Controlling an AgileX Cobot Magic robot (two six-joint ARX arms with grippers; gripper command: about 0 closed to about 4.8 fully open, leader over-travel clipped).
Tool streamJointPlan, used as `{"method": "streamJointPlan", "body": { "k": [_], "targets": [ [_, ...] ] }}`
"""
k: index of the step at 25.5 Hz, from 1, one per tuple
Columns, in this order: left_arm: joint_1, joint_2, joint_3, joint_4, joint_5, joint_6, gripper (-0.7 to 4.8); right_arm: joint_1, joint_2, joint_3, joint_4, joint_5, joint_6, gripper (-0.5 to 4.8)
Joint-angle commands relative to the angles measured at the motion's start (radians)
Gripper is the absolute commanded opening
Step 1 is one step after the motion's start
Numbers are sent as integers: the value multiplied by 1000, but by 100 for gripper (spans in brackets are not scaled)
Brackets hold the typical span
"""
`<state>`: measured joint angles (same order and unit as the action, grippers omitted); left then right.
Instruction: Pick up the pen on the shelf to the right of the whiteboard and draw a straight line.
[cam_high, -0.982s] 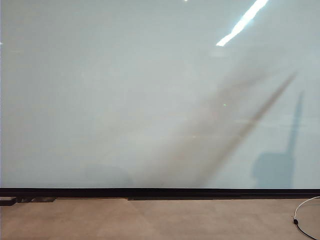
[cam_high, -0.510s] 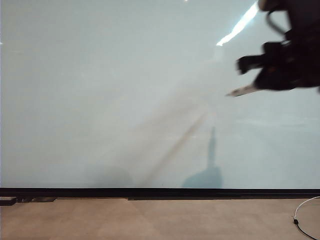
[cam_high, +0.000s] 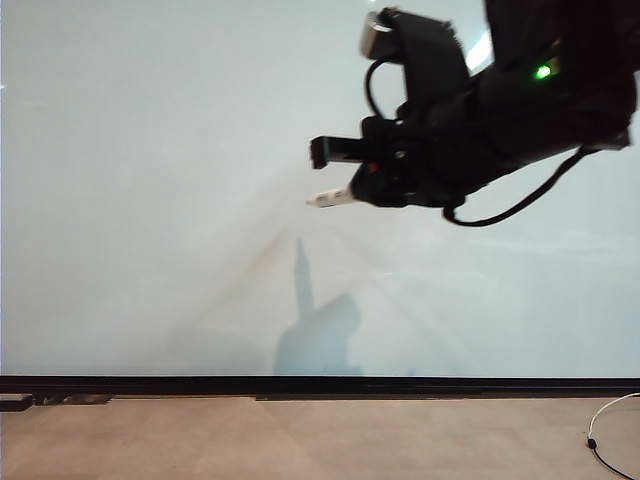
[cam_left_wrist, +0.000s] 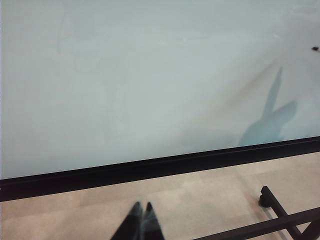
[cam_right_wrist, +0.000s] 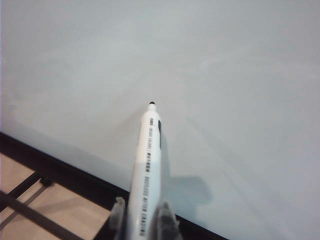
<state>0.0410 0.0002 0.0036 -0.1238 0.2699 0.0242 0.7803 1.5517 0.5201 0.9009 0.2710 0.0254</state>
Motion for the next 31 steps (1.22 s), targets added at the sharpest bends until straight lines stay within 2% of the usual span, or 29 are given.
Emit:
{"method": "streamJointPlan", "body": {
  "k": [1,9,26,31],
  "targets": [
    [-1,0,4,12,4,-6,-5,2,21,26,20,-26,5,-7],
    [-1,0,4,11,5,-6,-5,-10,40,39,21,-32,3,-7],
    [-1,0,4,11,8,-6,-5,-116,55,39,21,-200,4,-7],
    [-1,0,4,11,8,-6,-5,-116,56,39,20,-194,3,-7]
  ]
}}
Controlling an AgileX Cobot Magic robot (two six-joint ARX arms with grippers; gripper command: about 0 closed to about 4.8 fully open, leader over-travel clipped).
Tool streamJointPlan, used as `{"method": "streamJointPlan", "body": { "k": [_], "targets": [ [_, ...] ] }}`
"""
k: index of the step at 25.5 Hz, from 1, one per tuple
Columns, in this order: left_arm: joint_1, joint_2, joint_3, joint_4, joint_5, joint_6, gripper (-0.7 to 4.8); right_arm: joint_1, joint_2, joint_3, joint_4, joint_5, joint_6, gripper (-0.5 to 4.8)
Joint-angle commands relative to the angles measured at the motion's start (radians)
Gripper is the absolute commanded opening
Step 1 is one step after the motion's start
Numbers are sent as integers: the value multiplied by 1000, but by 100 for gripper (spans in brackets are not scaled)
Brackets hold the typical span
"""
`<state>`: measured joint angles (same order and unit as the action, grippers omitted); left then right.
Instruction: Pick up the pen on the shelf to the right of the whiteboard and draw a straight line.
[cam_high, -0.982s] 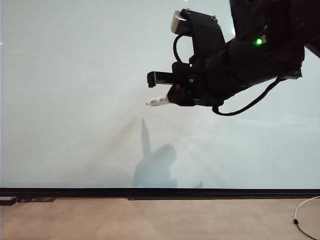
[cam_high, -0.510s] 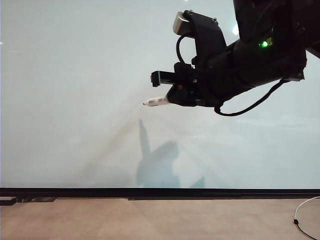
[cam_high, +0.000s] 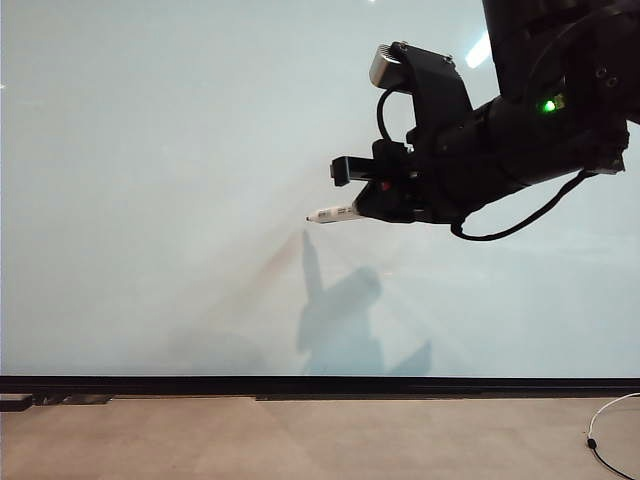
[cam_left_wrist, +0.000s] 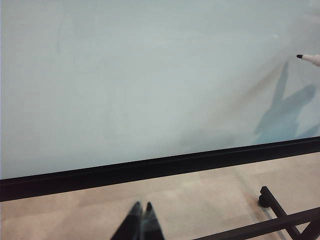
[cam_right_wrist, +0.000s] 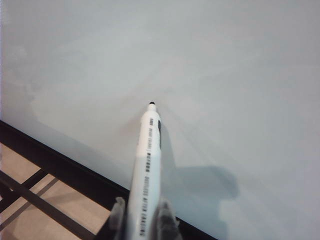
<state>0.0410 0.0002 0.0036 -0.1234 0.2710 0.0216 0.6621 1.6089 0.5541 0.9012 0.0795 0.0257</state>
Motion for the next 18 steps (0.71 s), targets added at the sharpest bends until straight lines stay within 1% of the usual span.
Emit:
{"method": "streamJointPlan", "body": {
  "k": [1,4,9,12,18],
  "targets": [
    [-1,0,4,11,6,-3,-5,2,-1,5,20,4,2,-7],
    [-1,0,4,11,6,-3,-5,2,-1,5,19,32,-1,-7],
    [-1,0,4,11,6,-3,-5,-8,-1,5,19,40,-3,-7],
    [-1,0,4,11,6,-3,-5,-13,-1,5,16,79,-3,-7],
    [-1,0,4,8,6,-2,-5,-13,-2,4,15,84,-23,-7]
  ]
}}
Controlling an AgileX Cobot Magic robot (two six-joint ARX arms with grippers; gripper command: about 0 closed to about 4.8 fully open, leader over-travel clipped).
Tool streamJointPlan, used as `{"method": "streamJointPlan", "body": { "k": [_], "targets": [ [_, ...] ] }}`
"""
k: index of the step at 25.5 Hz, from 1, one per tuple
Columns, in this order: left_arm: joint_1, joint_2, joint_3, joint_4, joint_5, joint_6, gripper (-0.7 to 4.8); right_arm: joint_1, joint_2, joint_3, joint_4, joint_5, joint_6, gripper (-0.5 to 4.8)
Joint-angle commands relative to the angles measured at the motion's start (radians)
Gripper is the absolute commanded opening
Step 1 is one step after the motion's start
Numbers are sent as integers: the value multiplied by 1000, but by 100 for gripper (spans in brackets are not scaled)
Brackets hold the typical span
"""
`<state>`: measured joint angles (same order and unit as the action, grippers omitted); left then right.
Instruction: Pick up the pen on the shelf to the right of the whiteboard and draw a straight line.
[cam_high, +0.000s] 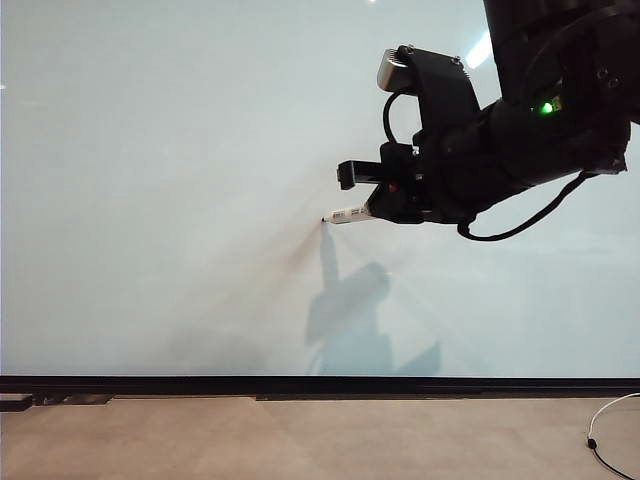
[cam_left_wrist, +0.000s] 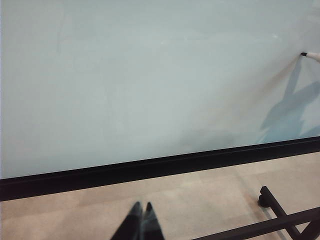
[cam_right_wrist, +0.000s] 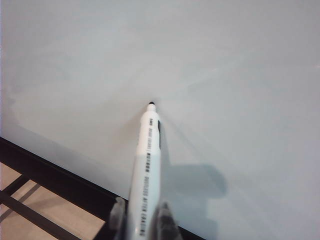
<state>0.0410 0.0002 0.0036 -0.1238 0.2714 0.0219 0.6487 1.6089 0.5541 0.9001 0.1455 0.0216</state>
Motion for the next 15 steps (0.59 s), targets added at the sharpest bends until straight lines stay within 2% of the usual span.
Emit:
{"method": "streamJointPlan", "body": {
  "k": [1,9,15],
  "targets": [
    [-1,0,4,8,6,-1,-5,0,-2,3,16,18,-25,-7],
    [-1,0,4,7,6,5,-5,-23,-5,-19,10,7,-25,-7],
    [-1,0,4,6,6,5,-5,-36,-7,-21,25,-63,-26,-7]
  ]
}}
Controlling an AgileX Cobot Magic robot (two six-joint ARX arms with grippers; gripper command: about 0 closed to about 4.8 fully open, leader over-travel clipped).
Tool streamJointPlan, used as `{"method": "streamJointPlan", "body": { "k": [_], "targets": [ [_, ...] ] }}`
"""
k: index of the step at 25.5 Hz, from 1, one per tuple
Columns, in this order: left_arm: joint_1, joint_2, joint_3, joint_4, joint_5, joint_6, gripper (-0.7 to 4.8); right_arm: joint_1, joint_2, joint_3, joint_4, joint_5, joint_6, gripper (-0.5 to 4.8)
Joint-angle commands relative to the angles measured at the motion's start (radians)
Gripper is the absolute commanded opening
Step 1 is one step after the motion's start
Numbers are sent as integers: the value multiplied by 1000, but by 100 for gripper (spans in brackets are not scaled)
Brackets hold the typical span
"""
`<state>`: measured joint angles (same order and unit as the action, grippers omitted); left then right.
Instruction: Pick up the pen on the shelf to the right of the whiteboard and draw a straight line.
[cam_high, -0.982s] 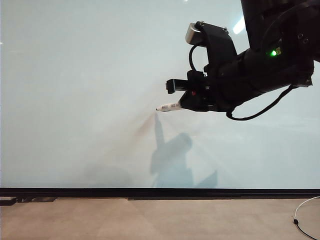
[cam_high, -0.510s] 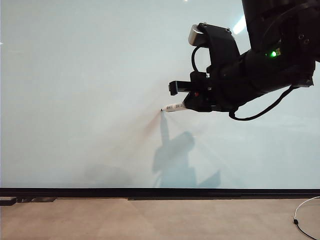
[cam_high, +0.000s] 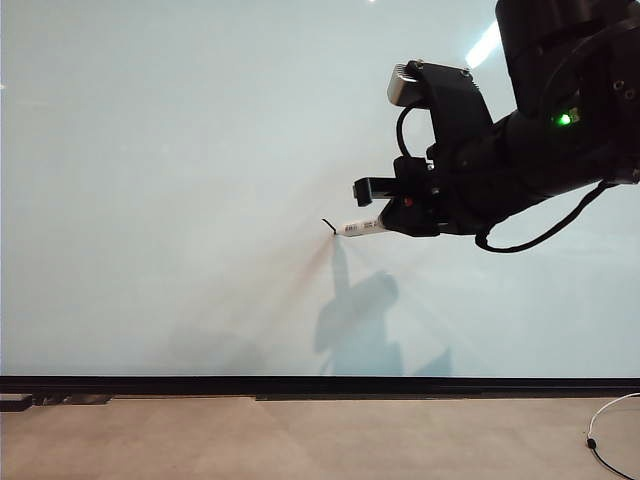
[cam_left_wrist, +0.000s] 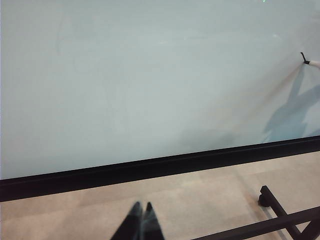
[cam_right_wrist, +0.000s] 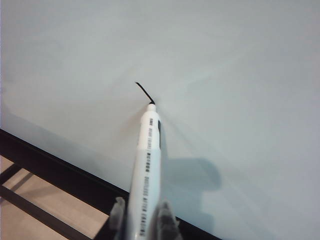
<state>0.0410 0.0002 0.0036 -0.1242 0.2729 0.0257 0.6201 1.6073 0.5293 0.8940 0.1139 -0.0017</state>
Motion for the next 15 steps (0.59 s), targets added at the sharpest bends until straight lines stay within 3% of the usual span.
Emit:
{"method": "streamJointPlan", "body": {
  "k": [1,15],
  "targets": [
    [-1,0,4,6,4,3,-5,-8,-6,3,31,-31,-3,-7],
    [-1,0,4,6,5,4,-5,-121,-92,-48,16,-58,-31,-7]
  ]
}}
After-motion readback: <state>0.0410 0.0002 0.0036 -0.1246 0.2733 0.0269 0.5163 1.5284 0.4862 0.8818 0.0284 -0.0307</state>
